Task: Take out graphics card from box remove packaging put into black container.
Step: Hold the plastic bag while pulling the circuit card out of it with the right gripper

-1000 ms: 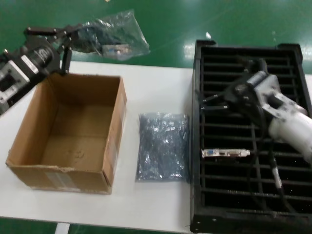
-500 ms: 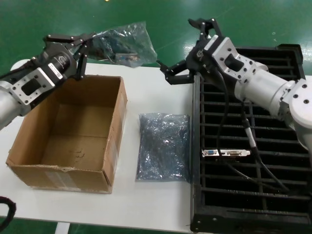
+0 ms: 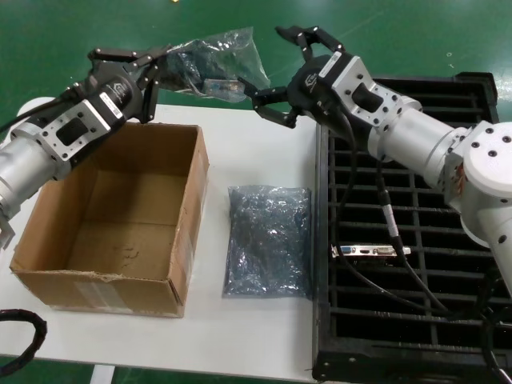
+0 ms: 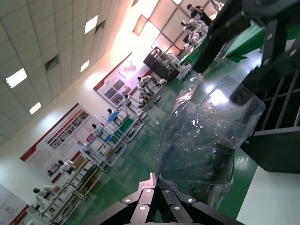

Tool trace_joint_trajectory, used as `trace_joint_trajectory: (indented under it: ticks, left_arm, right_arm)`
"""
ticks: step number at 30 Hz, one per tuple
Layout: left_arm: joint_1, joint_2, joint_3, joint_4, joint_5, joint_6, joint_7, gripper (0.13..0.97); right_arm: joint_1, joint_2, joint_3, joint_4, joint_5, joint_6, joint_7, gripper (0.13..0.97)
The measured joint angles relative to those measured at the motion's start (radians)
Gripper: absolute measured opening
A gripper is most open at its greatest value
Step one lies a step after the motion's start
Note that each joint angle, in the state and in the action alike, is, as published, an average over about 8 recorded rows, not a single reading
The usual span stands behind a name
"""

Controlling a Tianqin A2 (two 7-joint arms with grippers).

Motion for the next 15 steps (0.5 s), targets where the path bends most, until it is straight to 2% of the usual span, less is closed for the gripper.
trace_joint_trajectory:
  ticks: [3,7,15]
  left_arm:
    - [0.004,0.002,0.004,-0.013,0.003,-0.003,-0.006,0.14]
    - [0.007,0.002,0.007,-0.025,0.006,-0.006,-0.01,0.14]
    - [0.014,-0.003,0.014,-0.044,0.014,-0.011,-0.024,0.14]
  right_arm:
    - [0.008,-0.01,0.005,-0.028,0.021,-0.008,-0.033,0.565]
    - [0.02,-0.023,0.01,-0.072,0.046,-0.025,-0.077,0.565]
    - [0.055,-0.054,0.022,-0.174,0.089,-0.074,-0.165,0.359]
